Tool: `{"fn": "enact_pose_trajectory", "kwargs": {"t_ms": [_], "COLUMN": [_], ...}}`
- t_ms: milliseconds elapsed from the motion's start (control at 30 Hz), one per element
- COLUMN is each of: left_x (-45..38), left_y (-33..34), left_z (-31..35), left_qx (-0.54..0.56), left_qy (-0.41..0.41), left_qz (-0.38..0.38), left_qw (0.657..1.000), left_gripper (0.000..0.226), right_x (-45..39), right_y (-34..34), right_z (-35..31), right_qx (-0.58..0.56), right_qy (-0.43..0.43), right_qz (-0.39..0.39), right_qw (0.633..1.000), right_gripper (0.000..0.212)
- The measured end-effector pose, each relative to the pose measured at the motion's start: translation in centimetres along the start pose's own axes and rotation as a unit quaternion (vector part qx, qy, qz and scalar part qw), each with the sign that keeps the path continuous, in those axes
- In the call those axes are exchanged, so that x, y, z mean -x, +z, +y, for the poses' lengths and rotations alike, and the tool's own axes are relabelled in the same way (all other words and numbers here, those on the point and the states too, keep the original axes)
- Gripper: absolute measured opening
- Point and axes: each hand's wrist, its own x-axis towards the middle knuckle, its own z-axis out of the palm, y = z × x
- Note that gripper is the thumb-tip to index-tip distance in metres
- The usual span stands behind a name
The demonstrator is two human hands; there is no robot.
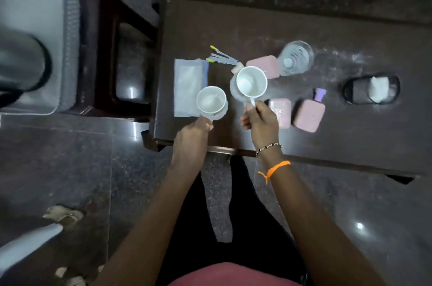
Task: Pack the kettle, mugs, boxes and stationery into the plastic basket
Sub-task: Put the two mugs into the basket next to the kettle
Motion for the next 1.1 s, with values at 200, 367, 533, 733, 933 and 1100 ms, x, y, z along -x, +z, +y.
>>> {"fn": "enact_pose_trajectory", "kwargs": {"t_ms": [200,367,533,733,933,1100], "left_x": [0.9,1.1,0.4,-2.1,-5.3,-6.7], "left_y": [-7.1,-12.3,-16.1,-19.3,-20.3,-19.8], "left_z": [-6.1,-11.7,-17.8,-24.0,-27.7,-29.1], "left_qx": [0.036,0.059,0.066,0.048,-0.019,-0.050], "left_qy": [-0.097,-0.176,-0.242,-0.269,-0.244,-0.245], "left_qz": [0.096,0.166,0.224,0.209,0.143,0.131], "left_qw": [0.990,0.968,0.942,0.939,0.959,0.959], "left_gripper": [0.014,0.015,0.016,0.019,0.021,0.021], "right_x": [1.3,2.0,2.4,1.8,-0.6,-1.8], "right_y": [9.3,17.0,25.7,35.3,42.6,44.4], "right_z": [-3.0,-5.4,-7.6,-8.5,-8.8,-8.1], "right_qx": [0.098,0.141,0.178,0.229,0.366,0.451], "right_qy": [-0.057,-0.089,-0.113,-0.120,-0.154,-0.138], "right_qz": [-0.099,-0.150,-0.207,-0.209,-0.177,-0.142], "right_qw": [0.989,0.974,0.956,0.943,0.901,0.870], "right_gripper": [0.033,0.026,0.031,0.030,0.030,0.031]}}
